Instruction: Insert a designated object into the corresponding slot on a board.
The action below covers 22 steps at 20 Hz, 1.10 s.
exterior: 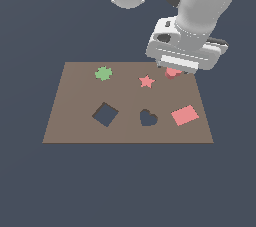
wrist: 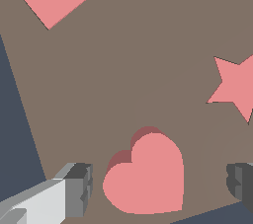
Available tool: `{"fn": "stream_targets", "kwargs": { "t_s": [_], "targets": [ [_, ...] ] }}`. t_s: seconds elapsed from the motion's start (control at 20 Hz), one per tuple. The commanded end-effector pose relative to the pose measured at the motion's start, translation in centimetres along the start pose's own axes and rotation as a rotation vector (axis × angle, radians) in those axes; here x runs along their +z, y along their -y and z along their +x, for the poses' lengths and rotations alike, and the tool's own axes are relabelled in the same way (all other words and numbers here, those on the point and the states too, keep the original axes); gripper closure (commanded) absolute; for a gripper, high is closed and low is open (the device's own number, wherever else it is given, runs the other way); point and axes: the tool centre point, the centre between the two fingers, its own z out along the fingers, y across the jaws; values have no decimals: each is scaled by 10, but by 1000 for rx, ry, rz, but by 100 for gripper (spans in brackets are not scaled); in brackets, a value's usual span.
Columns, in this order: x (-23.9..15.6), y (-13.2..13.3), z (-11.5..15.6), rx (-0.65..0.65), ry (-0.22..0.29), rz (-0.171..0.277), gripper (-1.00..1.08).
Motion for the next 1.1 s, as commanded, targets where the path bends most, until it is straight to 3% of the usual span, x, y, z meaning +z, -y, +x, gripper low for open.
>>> {"fn": "stream_targets", "kwargs": {
  "t_s": [0.0, 0.85, 0.9, 1.05],
  "targets": [
    [4, 5, -3, 10, -1, 0, -92],
    [26, 8, -4, 15, 0, 0, -92],
    [26, 8, -4, 15, 0, 0, 108],
    [26, 8, -4, 15, 0, 0, 108]
  ]
}}
